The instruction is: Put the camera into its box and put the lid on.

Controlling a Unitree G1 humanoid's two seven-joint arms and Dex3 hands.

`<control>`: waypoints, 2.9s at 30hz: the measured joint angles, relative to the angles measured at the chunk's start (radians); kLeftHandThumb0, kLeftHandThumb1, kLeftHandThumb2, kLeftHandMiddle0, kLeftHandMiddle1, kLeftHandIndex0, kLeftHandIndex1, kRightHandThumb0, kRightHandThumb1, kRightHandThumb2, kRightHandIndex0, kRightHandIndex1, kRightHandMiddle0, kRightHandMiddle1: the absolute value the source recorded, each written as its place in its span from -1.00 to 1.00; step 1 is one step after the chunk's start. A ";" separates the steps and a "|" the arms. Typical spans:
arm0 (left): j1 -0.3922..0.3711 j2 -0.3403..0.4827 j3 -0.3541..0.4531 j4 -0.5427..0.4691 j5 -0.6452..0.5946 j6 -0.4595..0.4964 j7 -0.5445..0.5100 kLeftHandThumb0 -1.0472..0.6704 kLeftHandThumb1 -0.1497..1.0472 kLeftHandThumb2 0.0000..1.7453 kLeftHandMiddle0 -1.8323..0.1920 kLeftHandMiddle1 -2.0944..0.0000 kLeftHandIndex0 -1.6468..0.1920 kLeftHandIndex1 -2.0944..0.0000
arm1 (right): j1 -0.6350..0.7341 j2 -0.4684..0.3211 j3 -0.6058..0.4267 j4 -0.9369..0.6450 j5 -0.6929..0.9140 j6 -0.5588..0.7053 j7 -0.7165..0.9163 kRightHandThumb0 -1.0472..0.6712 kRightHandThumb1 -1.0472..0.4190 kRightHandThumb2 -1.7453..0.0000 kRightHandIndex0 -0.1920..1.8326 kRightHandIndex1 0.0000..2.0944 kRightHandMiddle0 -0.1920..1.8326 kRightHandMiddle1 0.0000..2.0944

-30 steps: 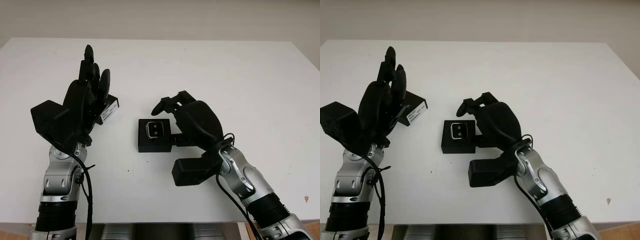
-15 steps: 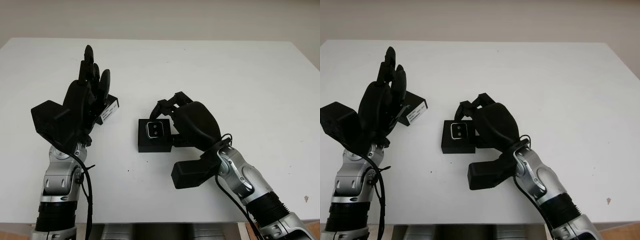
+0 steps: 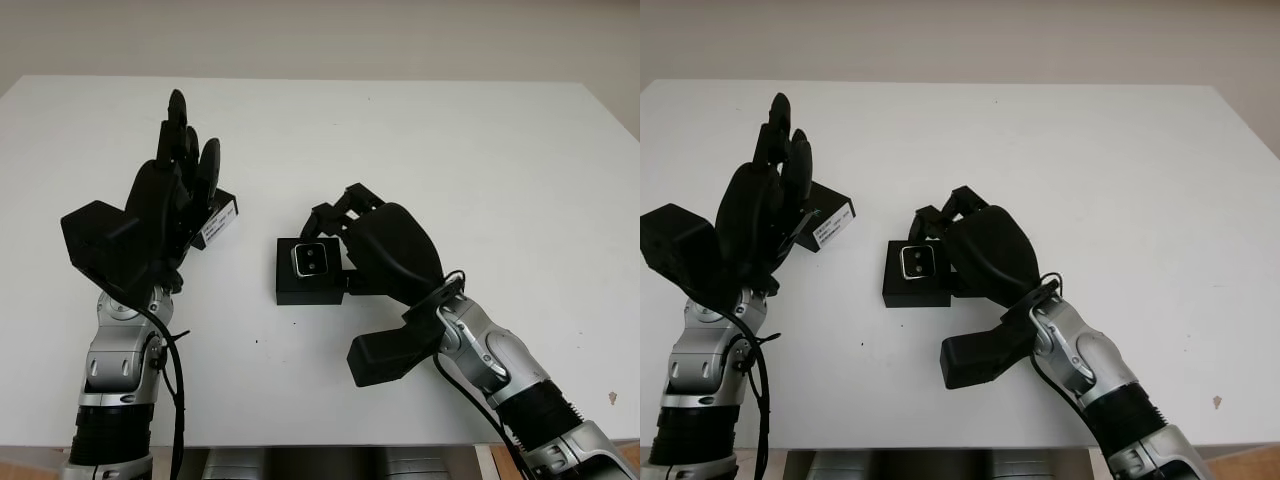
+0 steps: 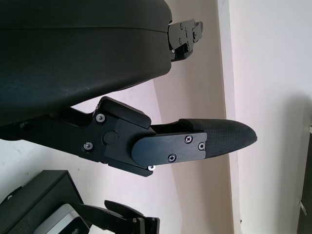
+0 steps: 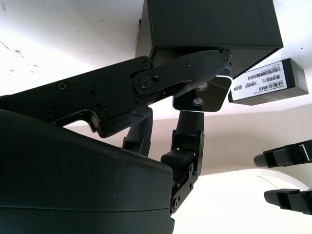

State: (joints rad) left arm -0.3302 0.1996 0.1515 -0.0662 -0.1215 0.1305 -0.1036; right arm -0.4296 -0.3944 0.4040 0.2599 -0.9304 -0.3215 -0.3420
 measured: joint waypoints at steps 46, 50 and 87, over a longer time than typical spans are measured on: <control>-0.003 -0.009 -0.012 -0.017 -0.002 0.014 -0.004 -0.76 1.00 -0.43 1.00 1.00 1.00 1.00 | -0.003 0.077 0.001 -0.454 -0.144 0.531 0.642 -0.32 -0.97 0.94 -0.46 -0.10 -0.38 0.70; -0.005 -0.009 -0.012 -0.016 -0.003 0.012 -0.007 -0.75 1.00 -0.42 1.00 1.00 1.00 1.00 | -0.004 0.076 0.006 -0.453 -0.179 0.544 0.681 -0.31 -0.99 0.93 -0.42 -0.18 -0.36 0.72; -0.009 -0.010 -0.012 -0.016 -0.012 0.004 -0.003 -0.76 1.00 -0.42 1.00 1.00 1.00 1.00 | 0.008 0.126 0.008 -0.421 -0.039 0.579 0.676 -0.26 -1.00 0.89 -0.38 -0.63 -0.46 0.73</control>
State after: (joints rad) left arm -0.3389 0.1899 0.1399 -0.0827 -0.1339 0.1347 -0.1062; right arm -0.4212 -0.2688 0.4117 -0.1614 -0.9694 0.2577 0.3344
